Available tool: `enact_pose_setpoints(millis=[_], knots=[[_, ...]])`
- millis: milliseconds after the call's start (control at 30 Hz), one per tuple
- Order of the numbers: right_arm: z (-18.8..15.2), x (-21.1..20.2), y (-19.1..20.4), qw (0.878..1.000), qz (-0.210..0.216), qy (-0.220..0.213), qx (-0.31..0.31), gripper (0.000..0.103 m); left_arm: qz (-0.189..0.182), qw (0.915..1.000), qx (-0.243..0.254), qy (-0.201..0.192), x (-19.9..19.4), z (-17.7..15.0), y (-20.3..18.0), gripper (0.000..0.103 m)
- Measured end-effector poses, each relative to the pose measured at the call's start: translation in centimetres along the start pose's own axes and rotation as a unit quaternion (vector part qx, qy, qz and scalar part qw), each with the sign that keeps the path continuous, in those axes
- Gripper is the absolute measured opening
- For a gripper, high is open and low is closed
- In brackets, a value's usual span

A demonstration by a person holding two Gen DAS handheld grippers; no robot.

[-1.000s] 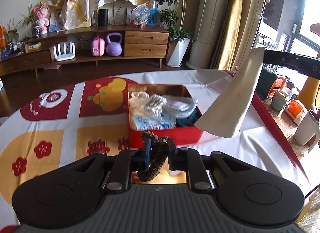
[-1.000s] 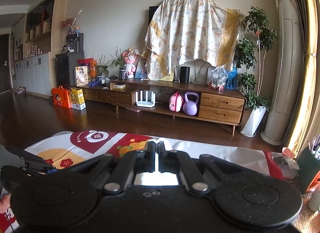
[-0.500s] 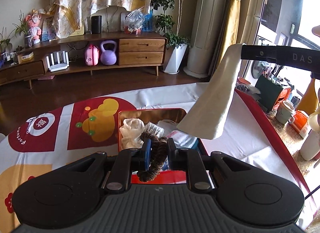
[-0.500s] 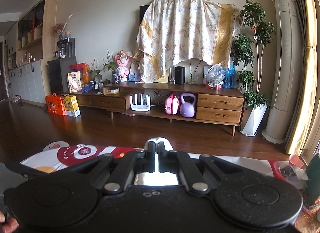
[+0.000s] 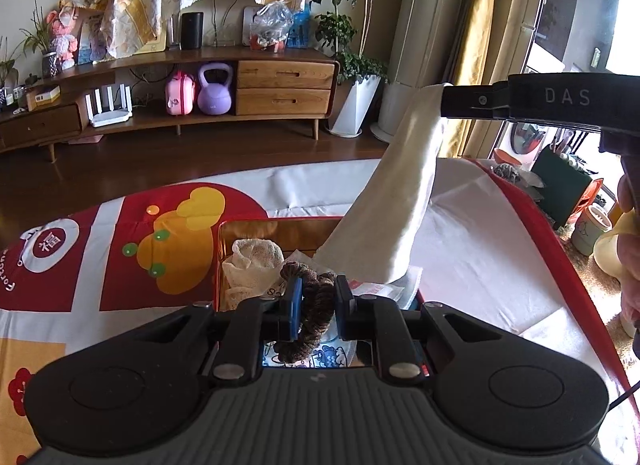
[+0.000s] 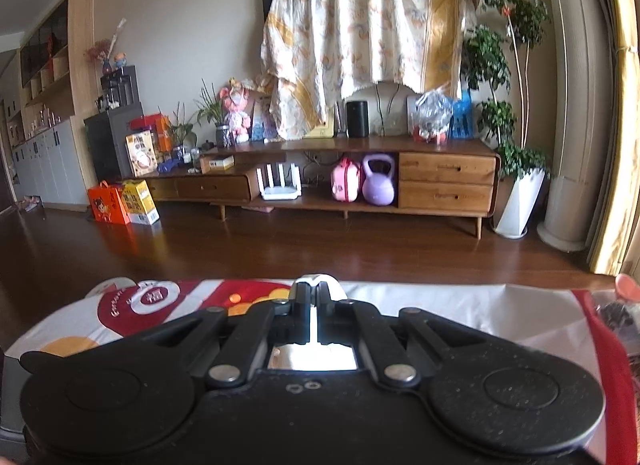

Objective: Organize soft objects
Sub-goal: 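Lift and carry the cord and cloth bag over the red tin with both grippers, then open both grippers to drop the cord and cloth bag into the tin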

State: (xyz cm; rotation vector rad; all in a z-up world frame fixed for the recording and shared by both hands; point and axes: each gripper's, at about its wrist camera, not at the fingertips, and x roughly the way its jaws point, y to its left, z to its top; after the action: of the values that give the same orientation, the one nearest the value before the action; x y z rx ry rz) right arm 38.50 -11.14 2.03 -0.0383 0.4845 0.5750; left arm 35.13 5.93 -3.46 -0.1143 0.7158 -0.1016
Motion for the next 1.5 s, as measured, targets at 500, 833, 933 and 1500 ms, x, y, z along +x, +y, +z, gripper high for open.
enact_pose_setpoints(millis=[500,833,933,1500], knots=[[-5.1,5.0,-0.8,0.995,0.014,0.086,0.039,0.002,-0.002,0.9993,-0.005,0.036,5.1,-2.3,0.9,0.016],[-7.7,6.4,-0.7,0.990,0.017,0.129,0.045,0.008,-0.007,0.9987,-0.007,0.050,6.4,-3.3,0.8,0.016],[-8.3,6.5,-0.9,0.989,0.019,0.138,0.049,0.012,-0.008,0.9984,-0.006,0.055,6.8,-3.7,0.8,0.016],[-8.7,5.0,-0.7,0.988,0.017,0.146,0.045,0.040,-0.010,0.9970,-0.019,0.074,6.5,-3.7,0.6,0.018]])
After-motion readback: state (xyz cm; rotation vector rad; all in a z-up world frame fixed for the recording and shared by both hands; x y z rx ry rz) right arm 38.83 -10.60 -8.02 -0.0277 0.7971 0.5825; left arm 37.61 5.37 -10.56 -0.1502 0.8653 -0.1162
